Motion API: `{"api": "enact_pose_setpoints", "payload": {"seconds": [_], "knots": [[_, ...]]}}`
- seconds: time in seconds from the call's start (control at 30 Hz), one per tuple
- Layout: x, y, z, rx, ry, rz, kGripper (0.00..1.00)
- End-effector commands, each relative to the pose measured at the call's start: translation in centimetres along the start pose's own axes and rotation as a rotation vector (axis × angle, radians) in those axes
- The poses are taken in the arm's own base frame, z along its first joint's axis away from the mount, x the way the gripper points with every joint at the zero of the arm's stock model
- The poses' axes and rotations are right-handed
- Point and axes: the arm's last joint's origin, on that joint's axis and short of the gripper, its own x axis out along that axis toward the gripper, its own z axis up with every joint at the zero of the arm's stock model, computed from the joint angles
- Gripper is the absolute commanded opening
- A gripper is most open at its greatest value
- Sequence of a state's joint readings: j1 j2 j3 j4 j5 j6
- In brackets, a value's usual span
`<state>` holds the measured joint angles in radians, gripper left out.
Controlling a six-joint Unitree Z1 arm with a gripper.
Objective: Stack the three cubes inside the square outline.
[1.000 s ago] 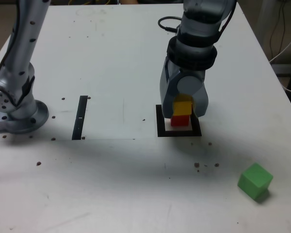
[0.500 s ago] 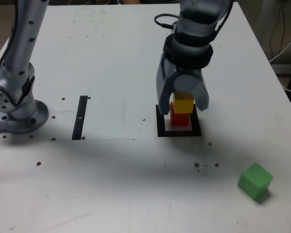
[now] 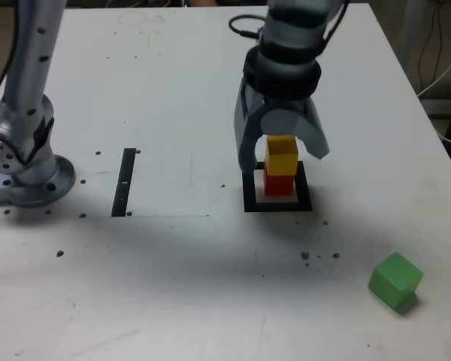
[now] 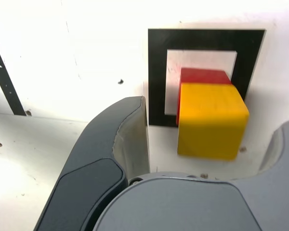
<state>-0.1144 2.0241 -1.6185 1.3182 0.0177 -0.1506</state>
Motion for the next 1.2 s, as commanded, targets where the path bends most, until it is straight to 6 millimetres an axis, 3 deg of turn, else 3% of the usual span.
{"api": "enact_pose_setpoints", "payload": {"seconds": [0.0,0.33,0.63,0.93,1.17], "knots": [[-0.8,-0.4,-0.4,0.021,-0.025,-0.012,1.0],[-3.9,-3.1,-2.4,0.117,-0.134,-0.038,1.0],[-6.5,-9.7,-3.2,0.115,-0.202,0.009,0.99],[-6.1,-15.3,-0.6,0.175,-0.116,0.015,0.99],[-4.9,-17.8,2.1,0.122,-0.111,-0.063,0.99]]}}
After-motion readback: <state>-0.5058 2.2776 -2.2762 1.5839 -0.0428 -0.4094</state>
